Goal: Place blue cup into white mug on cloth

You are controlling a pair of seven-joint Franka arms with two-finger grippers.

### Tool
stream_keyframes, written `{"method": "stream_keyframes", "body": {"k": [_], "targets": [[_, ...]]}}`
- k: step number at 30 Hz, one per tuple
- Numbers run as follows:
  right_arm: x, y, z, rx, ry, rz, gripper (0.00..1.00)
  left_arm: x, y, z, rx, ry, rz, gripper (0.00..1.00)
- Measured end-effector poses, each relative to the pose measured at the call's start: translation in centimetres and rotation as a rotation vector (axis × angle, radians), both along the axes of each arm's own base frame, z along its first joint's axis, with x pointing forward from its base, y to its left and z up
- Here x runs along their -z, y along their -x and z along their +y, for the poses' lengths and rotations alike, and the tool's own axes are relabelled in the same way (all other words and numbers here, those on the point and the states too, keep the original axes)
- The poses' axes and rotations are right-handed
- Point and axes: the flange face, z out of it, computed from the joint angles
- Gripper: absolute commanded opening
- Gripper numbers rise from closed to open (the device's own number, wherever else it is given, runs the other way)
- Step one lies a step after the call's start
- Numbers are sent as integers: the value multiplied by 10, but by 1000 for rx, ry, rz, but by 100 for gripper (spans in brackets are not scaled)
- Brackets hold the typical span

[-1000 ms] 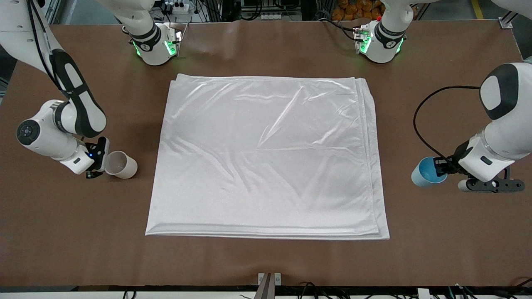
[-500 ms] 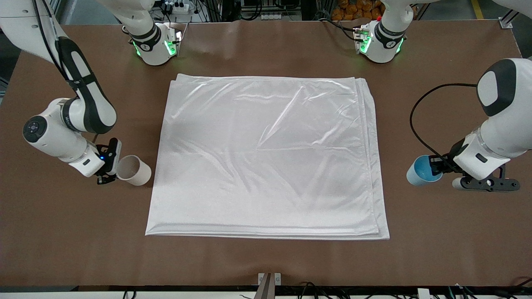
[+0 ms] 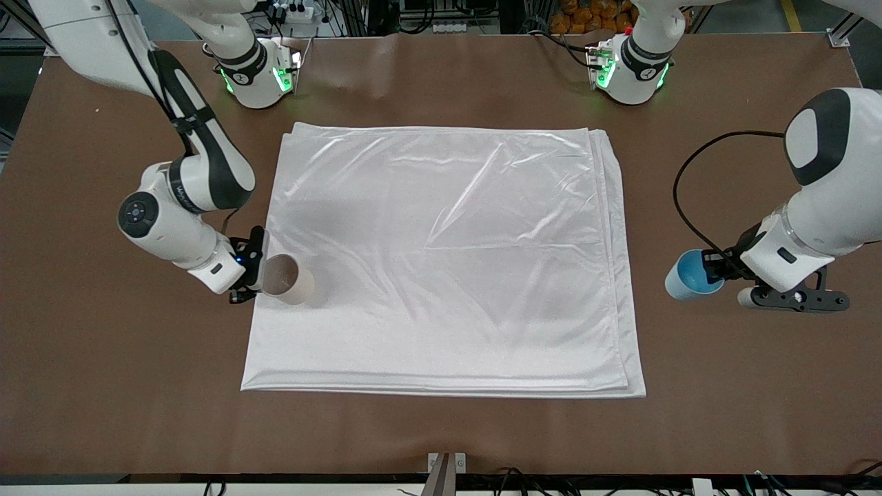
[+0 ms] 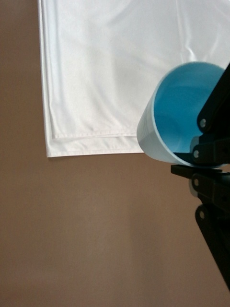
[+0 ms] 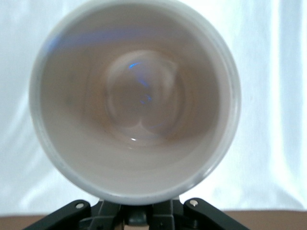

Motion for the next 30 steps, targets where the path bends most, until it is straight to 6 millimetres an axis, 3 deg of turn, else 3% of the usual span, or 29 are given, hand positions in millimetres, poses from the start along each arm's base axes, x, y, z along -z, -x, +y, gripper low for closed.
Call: {"method": "stream_keyframes", "body": {"k": [14,30], "targets": [[-14,28,130,96,-10,26,0,-8,14,-54,-37,24,20,0],[2,75,237,158,39,46,0,-9,23,-85,-109,41,31,0]]}}
